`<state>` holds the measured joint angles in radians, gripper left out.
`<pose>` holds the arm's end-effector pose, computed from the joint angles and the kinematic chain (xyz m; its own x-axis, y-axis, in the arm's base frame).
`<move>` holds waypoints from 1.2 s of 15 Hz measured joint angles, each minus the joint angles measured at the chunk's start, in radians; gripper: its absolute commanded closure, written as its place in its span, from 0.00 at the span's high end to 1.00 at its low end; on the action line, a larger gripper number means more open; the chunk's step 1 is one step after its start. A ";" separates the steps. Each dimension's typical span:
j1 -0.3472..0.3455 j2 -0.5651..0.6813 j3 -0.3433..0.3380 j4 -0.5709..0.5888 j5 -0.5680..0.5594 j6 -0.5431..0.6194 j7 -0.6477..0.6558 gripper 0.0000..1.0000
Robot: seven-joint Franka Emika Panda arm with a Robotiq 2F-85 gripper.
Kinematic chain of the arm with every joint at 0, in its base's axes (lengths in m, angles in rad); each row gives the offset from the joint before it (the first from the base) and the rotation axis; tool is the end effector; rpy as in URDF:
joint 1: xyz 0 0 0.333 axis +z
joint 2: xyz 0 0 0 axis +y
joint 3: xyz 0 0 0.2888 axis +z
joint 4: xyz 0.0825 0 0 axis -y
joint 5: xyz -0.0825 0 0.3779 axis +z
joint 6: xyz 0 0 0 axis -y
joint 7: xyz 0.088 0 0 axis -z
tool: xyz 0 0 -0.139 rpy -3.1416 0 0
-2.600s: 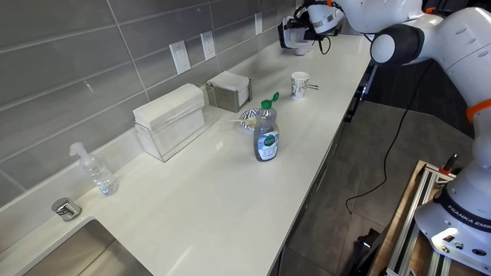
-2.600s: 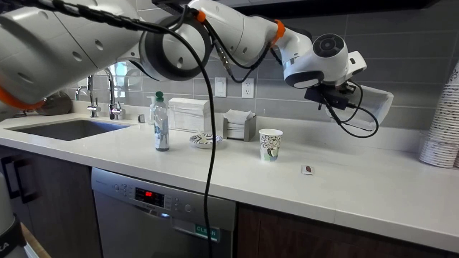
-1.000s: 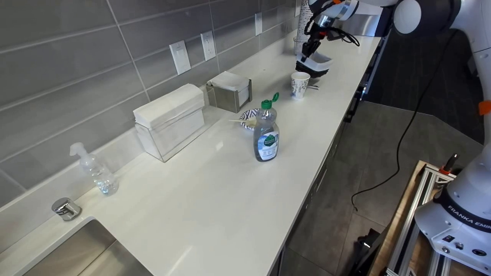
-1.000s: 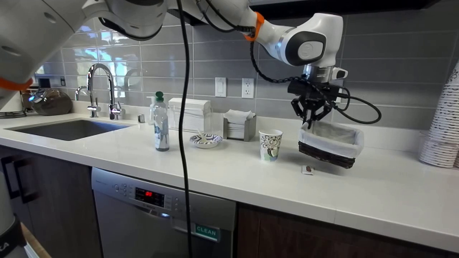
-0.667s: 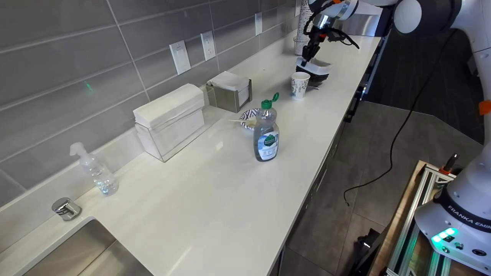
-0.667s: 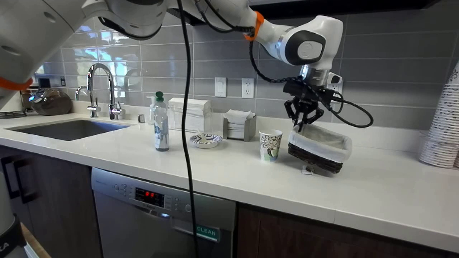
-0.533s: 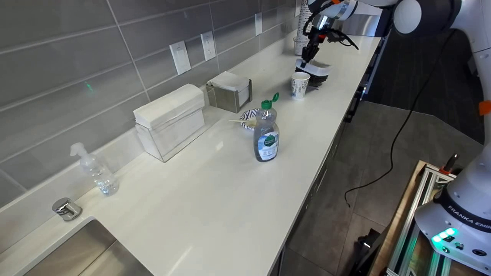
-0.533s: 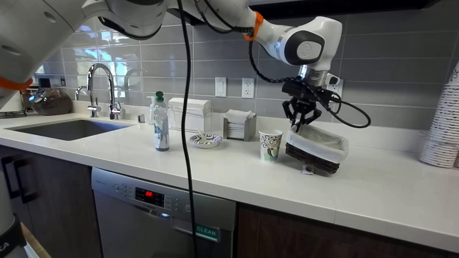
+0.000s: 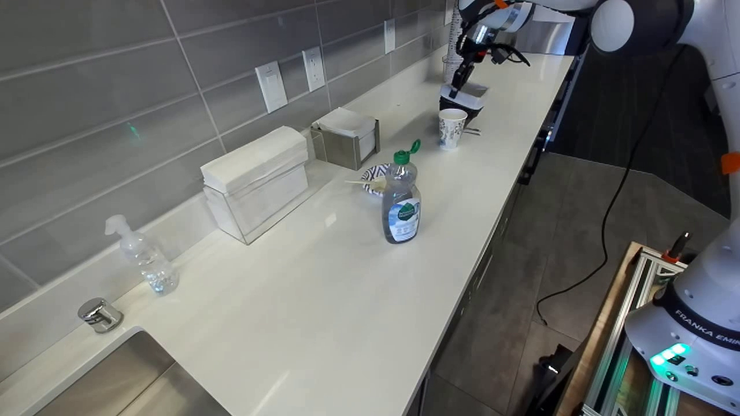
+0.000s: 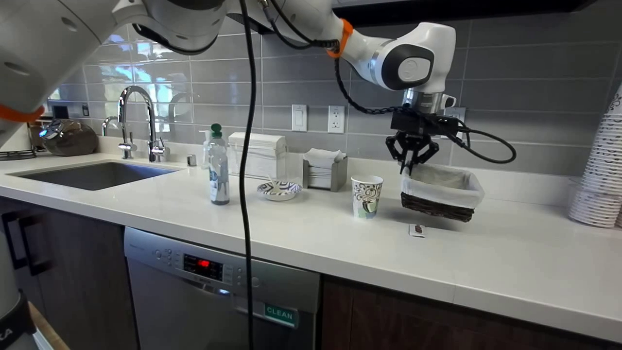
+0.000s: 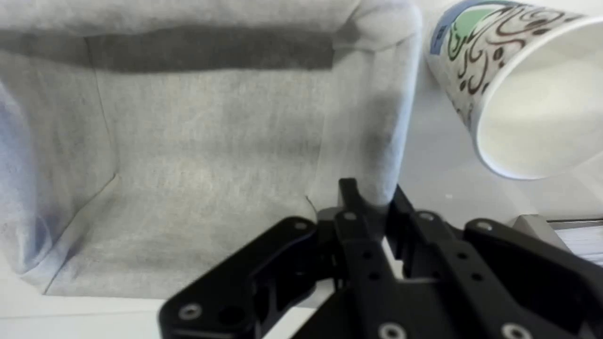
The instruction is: Pour out the contents from the brown basket
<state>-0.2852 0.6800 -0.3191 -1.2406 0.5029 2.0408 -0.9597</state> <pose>0.6553 -0.3387 0.3461 0.9272 0.2221 0.3015 0.2476 -0.9676 -0.0489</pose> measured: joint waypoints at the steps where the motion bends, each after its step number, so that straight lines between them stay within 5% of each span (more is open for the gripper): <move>1: 0.001 0.002 0.006 0.000 0.000 0.018 -0.021 0.04; 11: 0.004 0.044 0.064 0.003 0.015 0.078 -0.052 0.04; 12: 0.004 0.047 0.065 0.003 0.015 0.078 -0.052 0.18; 13: 0.003 0.051 0.065 0.004 0.015 0.078 -0.050 0.43; 15: 0.002 0.054 0.065 0.005 0.016 0.078 -0.047 0.46; 18: -0.013 0.050 0.085 0.014 0.003 0.077 -0.033 0.69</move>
<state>-0.2987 0.7301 -0.2340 -1.2267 0.5064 2.1175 -0.9926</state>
